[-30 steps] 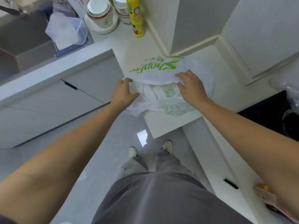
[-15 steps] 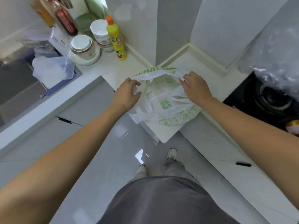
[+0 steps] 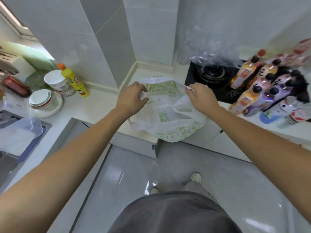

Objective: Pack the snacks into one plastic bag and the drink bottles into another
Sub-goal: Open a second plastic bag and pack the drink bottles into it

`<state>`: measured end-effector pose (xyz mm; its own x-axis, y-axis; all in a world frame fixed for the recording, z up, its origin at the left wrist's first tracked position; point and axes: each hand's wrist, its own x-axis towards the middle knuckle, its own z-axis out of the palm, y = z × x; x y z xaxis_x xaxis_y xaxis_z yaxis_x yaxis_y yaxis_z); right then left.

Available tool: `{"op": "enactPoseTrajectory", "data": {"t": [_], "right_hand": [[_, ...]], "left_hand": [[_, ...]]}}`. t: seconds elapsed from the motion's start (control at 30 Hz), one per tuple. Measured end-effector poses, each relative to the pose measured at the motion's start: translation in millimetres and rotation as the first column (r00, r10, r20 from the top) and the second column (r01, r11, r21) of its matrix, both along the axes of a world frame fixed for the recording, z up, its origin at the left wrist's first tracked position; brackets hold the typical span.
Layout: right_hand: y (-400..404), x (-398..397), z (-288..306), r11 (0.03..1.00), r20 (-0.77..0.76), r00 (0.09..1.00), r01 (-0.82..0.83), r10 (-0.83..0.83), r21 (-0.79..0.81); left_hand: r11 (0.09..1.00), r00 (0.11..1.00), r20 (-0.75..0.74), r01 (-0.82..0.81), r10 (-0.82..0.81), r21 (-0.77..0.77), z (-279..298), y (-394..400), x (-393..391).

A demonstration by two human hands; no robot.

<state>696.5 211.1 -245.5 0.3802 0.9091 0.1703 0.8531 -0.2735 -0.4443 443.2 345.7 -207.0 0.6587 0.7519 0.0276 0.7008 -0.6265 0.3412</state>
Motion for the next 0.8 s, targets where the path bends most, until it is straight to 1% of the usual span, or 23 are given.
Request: {"op": "enactPoseTrajectory", "data": {"t": [0.2, 0.47, 0.67, 0.8], "right_hand": [[-115, 44, 9, 0.977, 0.018, 0.977, 0.215, -0.215, 0.002], [-304, 111, 17, 0.868, -0.029, 0.868, 0.496, -0.496, -0.016], [-432, 173, 22, 0.800, 0.001, 0.800, 0.600, -0.600, -0.012], [-504, 223, 28, 0.790, 0.032, 0.789, 0.613, -0.613, 0.018]], "left_hand": [[0.971, 0.970, -0.043, 0.240, -0.240, 0.000, 8, -68, 91], [0.846, 0.846, -0.008, 0.533, -0.533, -0.020, 7, -200, 228], [0.782, 0.783, 0.020, 0.622, -0.622, -0.036, 6, -306, 314], [0.754, 0.753, 0.054, 0.657, -0.656, -0.013, 11, -371, 373]]}}
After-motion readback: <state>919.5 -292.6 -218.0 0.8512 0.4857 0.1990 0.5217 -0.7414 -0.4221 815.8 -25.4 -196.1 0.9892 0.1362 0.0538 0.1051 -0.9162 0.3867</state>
